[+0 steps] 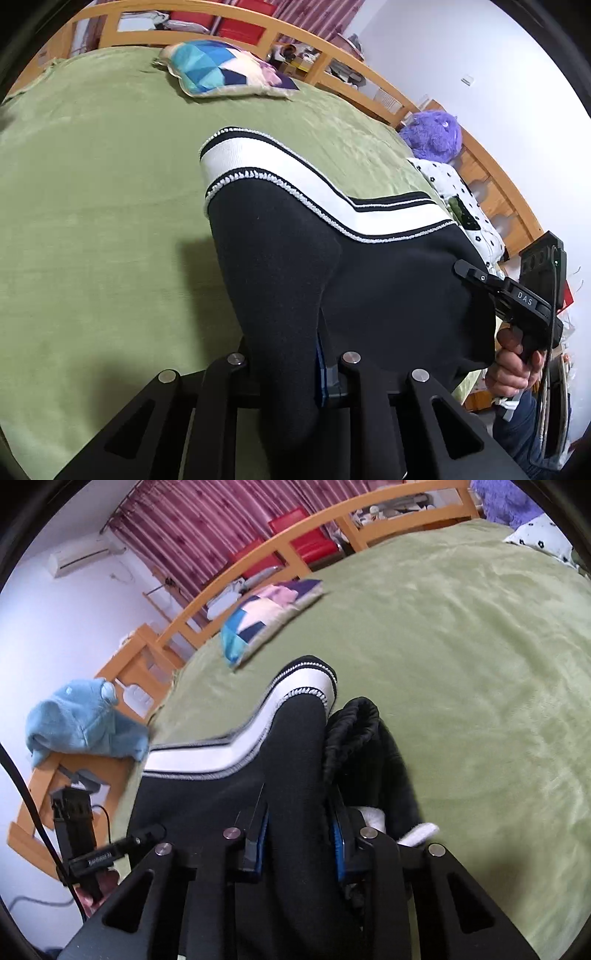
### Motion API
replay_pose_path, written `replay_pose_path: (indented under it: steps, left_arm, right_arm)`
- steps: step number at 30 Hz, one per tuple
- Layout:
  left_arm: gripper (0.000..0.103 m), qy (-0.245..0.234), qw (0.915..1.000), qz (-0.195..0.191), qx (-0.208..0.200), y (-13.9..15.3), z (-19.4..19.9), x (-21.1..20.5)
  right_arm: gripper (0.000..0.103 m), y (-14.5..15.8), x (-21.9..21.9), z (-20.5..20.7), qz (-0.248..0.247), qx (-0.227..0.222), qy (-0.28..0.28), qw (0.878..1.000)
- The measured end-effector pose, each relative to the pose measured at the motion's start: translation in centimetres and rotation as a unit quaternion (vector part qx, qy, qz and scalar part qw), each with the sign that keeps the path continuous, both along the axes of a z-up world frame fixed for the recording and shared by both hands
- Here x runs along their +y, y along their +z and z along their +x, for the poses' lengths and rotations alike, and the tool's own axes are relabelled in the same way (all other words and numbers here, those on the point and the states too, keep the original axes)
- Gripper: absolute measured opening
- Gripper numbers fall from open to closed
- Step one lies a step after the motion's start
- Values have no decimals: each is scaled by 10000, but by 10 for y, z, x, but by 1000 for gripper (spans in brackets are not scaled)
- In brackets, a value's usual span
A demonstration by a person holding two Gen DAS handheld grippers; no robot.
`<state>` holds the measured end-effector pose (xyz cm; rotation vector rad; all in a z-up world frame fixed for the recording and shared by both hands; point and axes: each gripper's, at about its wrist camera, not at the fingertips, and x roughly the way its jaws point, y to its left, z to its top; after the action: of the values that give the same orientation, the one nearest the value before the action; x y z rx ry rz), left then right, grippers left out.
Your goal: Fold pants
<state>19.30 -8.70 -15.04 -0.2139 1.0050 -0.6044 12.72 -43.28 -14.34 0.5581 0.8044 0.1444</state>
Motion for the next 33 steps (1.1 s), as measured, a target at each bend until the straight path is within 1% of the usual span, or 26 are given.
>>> replay_pose_path:
  steps: [2, 3, 6, 8, 10, 11, 12, 13, 14, 16, 17, 18, 19, 20, 21, 23, 24, 25, 28, 31, 32, 33]
  left_arm:
    - [17, 165, 9997, 161, -127, 10, -1, 21]
    - [17, 247, 9995, 160, -143, 15, 0, 33]
    - [17, 551, 9980, 240, -170, 29, 0, 87]
    - [17, 727, 9960, 475, -229, 34, 2, 114]
    - [17, 923, 9931, 695, -213, 33, 4, 137]
    - [17, 1006, 9917, 788, -132, 27, 8, 146]
    - [18, 1034, 9913, 812, -12, 19, 12, 153]
    - [21, 1021, 9917, 768, 135, 8, 16, 158]
    - [24, 1027, 9917, 730, 250, -3, 20, 159]
    - [37, 1166, 9886, 879, 358, -22, 24, 159]
    - [39, 1220, 9871, 967, 369, -28, 25, 157]
    - [49, 1267, 9854, 1070, 389, -32, 25, 154]
    - [56, 1290, 9839, 1171, 406, -32, 24, 152]
    - [56, 1277, 9826, 1293, 395, -30, 21, 149]
    - [56, 1234, 9819, 1394, 343, -25, 18, 147]
    - [61, 1176, 9811, 1524, 189, -15, 7, 145]
    - [67, 1167, 9810, 1546, 92, -11, -2, 147]
    - [69, 1166, 9811, 1544, 22, -7, -9, 147]
    - [73, 1146, 9806, 1582, -148, -5, -38, 148]
    - [73, 1071, 9796, 1693, -186, -18, -65, 146]
    - [74, 1041, 9800, 1689, -173, -25, -73, 145]
    - [75, 1036, 9792, 1736, -174, -32, -81, 144]
  right_arm:
    - [26, 7, 24, 4, -94, -14, 90, 9999]
    - [26, 6, 38, 8, -45, 50, 166, 9998]
    - [25, 1, 74, 18, 315, 152, 418, 9985]
    - [25, -1, 103, 27, 449, 123, 628, 9969]
    - [25, -5, 136, 33, 600, 87, 896, 9941]
    - [25, -8, 146, 34, 616, 94, 985, 9932]
    - [25, -12, 157, 38, 579, 126, 1099, 9922]
    - [26, -19, 167, 43, 493, 191, 1172, 9917]
    - [26, -26, 170, 48, 381, 239, 1166, 9922]
    - [31, -37, 160, 56, 289, 329, 1114, 9928]
    - [33, -42, 155, 59, 311, 392, 1132, 9923]
    - [40, -50, 148, 61, 377, 549, 1118, 9915]
    - [49, -55, 143, 61, 359, 730, 1037, 9913]
    - [51, -55, 143, 60, 258, 814, 1004, 9913]
    - [51, -51, 142, 55, 109, 798, 988, 9918]
    - [51, -33, 143, 41, -289, 614, 828, 9943]
    - [51, -22, 143, 31, -524, 459, 712, 9950]
    - [51, -9, 147, 18, -730, 261, 634, 9950]
    - [51, 12, 161, -11, -954, -179, 758, 9924]
    - [51, 10, 181, -35, -1197, -330, 1232, 9846]
    - [51, 4, 188, -41, -1295, -304, 1379, 9815]
    - [51, -6, 195, -45, -1418, -172, 1419, 9795]
